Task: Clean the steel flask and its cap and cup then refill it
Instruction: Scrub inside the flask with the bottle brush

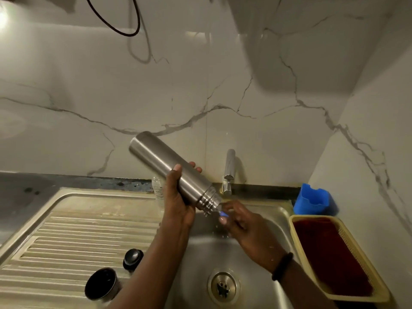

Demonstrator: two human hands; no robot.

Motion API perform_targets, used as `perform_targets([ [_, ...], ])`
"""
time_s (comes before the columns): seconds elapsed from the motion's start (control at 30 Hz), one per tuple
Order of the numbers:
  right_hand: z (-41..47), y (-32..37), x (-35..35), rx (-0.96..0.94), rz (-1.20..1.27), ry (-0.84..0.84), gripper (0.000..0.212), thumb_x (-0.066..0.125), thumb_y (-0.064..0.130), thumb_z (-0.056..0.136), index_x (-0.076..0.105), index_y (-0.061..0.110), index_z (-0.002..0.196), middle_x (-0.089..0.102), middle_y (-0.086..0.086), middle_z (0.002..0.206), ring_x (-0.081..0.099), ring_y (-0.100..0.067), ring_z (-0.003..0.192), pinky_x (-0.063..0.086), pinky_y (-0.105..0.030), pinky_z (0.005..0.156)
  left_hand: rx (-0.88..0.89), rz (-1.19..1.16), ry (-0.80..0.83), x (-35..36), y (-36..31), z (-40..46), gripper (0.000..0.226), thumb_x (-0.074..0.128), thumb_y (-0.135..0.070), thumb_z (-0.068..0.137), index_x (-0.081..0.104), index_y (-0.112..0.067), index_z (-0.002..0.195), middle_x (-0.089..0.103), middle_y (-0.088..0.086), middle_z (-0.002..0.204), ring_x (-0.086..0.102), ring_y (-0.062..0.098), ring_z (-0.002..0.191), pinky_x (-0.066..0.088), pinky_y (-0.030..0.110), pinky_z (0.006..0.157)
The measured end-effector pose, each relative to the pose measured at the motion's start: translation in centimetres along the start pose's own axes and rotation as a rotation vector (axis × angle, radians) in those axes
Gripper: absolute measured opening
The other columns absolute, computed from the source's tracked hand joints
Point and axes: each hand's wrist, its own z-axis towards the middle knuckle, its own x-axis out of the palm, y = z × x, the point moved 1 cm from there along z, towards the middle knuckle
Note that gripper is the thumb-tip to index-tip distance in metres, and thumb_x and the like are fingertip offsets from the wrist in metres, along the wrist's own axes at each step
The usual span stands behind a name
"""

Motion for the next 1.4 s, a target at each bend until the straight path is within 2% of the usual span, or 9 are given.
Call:
perform_targets([
  [0.2,-1.3,-2.6,-0.6,0.117,-0.167,-0.083,0.021,0.035,0.063,0.091,0.052,0.052,0.090,0.059,0.016,0.074,0.059,0.001,0.078,0.050,-0.021,0.074,0.018,-0.040,0.061,-0.6,-0.4,0.9,0.120,0.098,-0.043,0.041,0.041,-0.012,0.142,0.073,0.007,0.103,0.072,0.021,0.095,0.060,0.039,0.074],
  [0.37,-0.8,-0.4,1.7,0.119,-0.119,-0.121,0.028,0.049,0.028,0.100,0.052,0.049,0.083,0.057,0.027,0.077,0.053,0.017,0.087,0.038,-0.003,0.073,-0.007,-0.062,0.024,-1.0,0.9,0.7,0.122,0.097,-0.044,0.042,0.040,-0.012,0.145,0.072,0.008,0.103,0.072,0.023,0.094,0.060,0.040,0.074],
  [0.5,-0.5,-2.3,-0.4,0.204,-0.111,-0.121,0.022,0.041,0.036,0.100,0.055,0.039,0.083,0.062,0.011,0.076,0.059,0.003,0.078,0.045,-0.017,0.070,0.041,-0.033,-0.047,-2.0,0.0,1.3,0.127,0.098,-0.048,0.029,0.044,-0.013,0.139,0.063,0.008,0.103,0.066,0.021,0.091,0.060,0.035,0.071],
  [0.63,0.7,-0.6,1.4,0.189,-0.041,-0.134,0.008,0.047,0.033,0.100,0.051,0.033,0.093,0.059,0.008,0.073,0.056,0.008,0.070,0.045,-0.012,0.059,-0.009,-0.003,-0.094,-1.7,1.9,0.7,0.123,0.097,-0.055,0.031,0.050,-0.011,0.136,0.065,0.009,0.106,0.068,0.024,0.095,0.060,0.038,0.073],
  [0.83,-0.8,-3.2,1.1,0.194,-0.024,-0.138,0.012,0.057,0.024,0.097,0.058,0.036,0.097,0.059,0.017,0.097,0.054,0.009,0.094,0.044,-0.010,0.075,0.032,-0.051,-0.131,-2.4,0.5,1.2,0.078,0.072,-0.051,0.070,0.050,-0.014,0.136,0.064,0.008,0.105,0.069,0.022,0.093,0.060,0.034,0.069],
  [0.97,0.3,-1.5,2.1,0.037,-0.128,-0.278,0.011,0.058,0.016,0.095,0.064,0.025,0.091,0.054,0.018,0.095,0.052,0.007,0.094,0.041,-0.005,0.078,0.007,-0.003,-0.172,-1.2,1.3,0.6,0.124,0.098,-0.056,0.031,0.051,-0.011,0.136,0.069,0.008,0.099,0.075,0.021,0.083,0.061,0.037,0.068],
  [1.03,0.3,-1.8,1.6,0.107,-0.121,-0.233,0.020,0.053,0.020,0.098,0.060,0.032,0.084,0.056,0.019,0.086,0.055,0.007,0.089,0.042,-0.007,0.077,-0.013,-0.010,-0.141,-1.3,0.8,0.8,0.124,0.099,-0.054,0.022,0.053,-0.012,0.129,0.074,0.007,0.090,0.076,0.022,0.081,0.062,0.040,0.069],
  [1.17,0.0,-2.7,0.1,0.252,-0.154,-0.173,0.029,0.044,0.029,0.102,0.050,0.042,0.077,0.057,0.010,0.070,0.057,0.001,0.068,0.043,-0.015,0.066,0.020,0.035,-0.108,-1.7,0.1,0.8,0.121,0.099,-0.054,0.025,0.051,-0.013,0.128,0.070,0.008,0.098,0.075,0.022,0.085,0.061,0.041,0.074],
  [1.4,-0.8,-1.8,0.1,0.186,0.085,-0.102,0.010,0.056,0.027,0.097,0.055,0.037,0.095,0.061,0.011,0.085,0.057,0.007,0.082,0.044,-0.010,0.067,0.059,0.079,-0.152,-1.9,-0.3,1.1,0.127,0.095,-0.062,0.036,0.047,-0.010,0.141,0.067,0.019,0.126,0.071,0.030,0.107,0.060,0.045,0.089],
])
